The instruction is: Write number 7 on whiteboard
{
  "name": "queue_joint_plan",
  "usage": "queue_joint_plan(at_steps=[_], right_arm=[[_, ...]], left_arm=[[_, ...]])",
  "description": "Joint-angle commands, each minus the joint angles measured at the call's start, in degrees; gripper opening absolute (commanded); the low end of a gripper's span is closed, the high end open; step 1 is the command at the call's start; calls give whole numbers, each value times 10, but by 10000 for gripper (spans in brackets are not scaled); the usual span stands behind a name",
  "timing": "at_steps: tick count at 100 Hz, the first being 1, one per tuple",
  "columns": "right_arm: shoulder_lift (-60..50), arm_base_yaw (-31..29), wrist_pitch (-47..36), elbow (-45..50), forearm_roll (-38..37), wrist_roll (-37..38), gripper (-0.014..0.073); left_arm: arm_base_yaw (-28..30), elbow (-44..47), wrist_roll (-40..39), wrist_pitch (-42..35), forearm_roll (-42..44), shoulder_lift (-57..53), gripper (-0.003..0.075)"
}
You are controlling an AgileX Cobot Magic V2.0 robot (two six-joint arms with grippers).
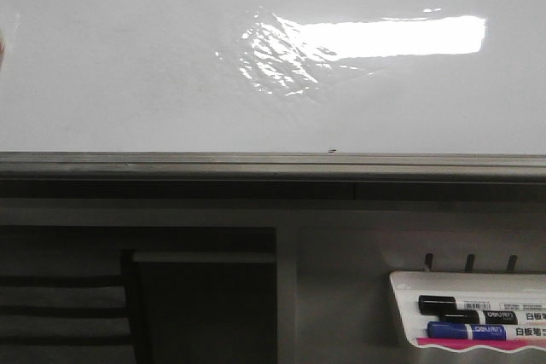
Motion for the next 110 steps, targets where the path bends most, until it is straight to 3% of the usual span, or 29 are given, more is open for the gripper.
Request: queue_joint_plan(at_steps=[1,92,110], right_arm=[[-11,-4,-44,17,1,-3,-71],[-11,-4,-46,16,1,-3,-71],[-10,-4,11,-37,2,-3,-71]], left_arm=[[0,20,-6,-45,0,-18,-20],[0,18,-6,-67,-2,-18,-20],[0,-14,-6,-81,-20,-18,-20]])
